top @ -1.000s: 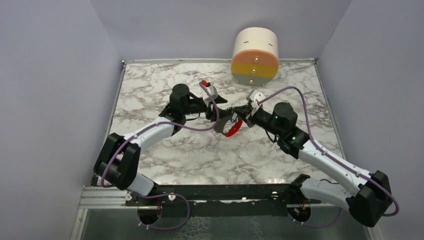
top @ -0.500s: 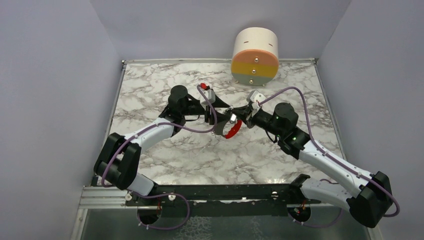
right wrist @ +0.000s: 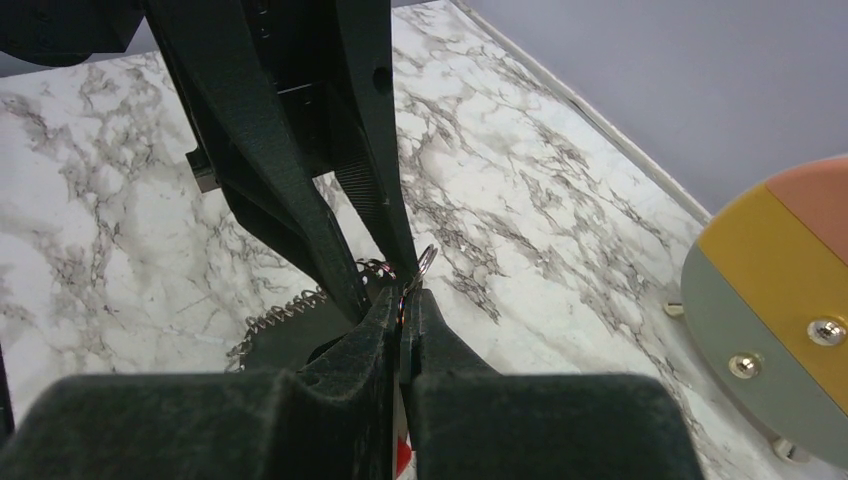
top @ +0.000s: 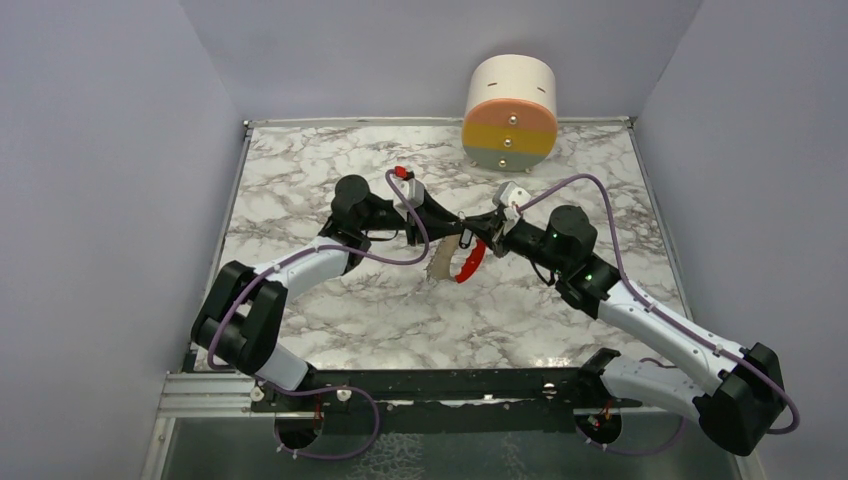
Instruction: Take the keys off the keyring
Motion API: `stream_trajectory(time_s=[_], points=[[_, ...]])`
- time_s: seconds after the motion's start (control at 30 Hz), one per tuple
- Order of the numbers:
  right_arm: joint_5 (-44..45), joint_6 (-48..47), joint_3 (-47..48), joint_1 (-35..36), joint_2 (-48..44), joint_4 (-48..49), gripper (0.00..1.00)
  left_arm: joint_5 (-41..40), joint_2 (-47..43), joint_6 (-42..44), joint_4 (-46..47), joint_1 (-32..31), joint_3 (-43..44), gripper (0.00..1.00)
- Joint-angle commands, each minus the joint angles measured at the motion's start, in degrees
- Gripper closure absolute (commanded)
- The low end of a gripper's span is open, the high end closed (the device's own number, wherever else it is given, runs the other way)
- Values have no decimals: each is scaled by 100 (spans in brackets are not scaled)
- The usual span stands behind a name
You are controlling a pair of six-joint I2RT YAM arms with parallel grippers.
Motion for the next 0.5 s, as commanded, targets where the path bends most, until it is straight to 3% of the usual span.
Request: stream_trajectory(time_s=[0.0,0.47], points=[[-194,82,48,39,-97,380,99,368,49,-130,286,-74,-48,72],[-368,58,86,35,-198,408,99,343,205,-130,297,-31,-24,56]])
